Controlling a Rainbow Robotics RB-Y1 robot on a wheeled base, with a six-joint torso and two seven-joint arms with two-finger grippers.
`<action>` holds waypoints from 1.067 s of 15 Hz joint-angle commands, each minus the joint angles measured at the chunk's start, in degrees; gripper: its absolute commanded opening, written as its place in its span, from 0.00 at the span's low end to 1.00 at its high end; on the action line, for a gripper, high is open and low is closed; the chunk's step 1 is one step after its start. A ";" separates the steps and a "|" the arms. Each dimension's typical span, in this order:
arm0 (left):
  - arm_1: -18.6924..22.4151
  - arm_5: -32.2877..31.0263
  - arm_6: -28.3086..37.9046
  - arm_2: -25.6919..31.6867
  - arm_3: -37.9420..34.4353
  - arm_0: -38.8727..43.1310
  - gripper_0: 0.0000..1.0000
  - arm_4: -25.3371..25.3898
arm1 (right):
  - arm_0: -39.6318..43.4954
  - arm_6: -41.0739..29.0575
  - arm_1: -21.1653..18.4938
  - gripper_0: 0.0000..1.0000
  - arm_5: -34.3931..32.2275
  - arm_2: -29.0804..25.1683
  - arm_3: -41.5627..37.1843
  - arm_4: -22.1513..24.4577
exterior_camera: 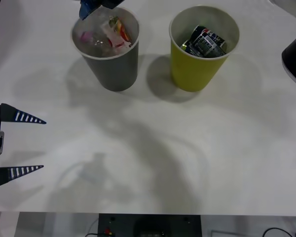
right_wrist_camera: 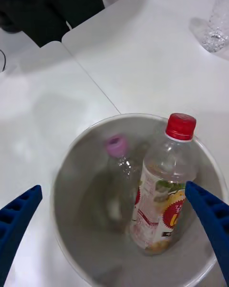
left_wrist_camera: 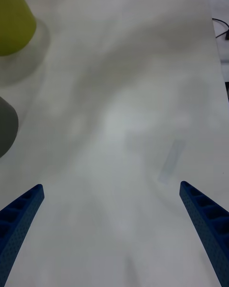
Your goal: Put the can into the green bin and the plastic bottle into the gray bin
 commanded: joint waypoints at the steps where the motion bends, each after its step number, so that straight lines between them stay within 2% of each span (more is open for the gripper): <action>1: 0.00 0.00 0.00 0.00 0.00 0.00 0.98 0.00 | 2.19 3.20 -3.58 1.00 -4.85 -3.39 -3.61 -0.93; 6: 0.00 0.00 0.00 0.00 0.00 0.00 0.98 0.00 | 7.20 9.71 -11.57 1.00 -11.00 -7.26 -10.47 -7.08; 11: 0.00 0.00 0.00 0.00 0.00 0.00 0.98 0.00 | 15.81 9.97 -19.92 1.00 -12.41 -13.06 -23.48 -7.08; 16: 0.00 0.00 0.00 0.00 0.00 0.00 0.98 0.00 | 27.59 10.85 -29.24 1.00 -12.41 -19.74 -39.65 -7.08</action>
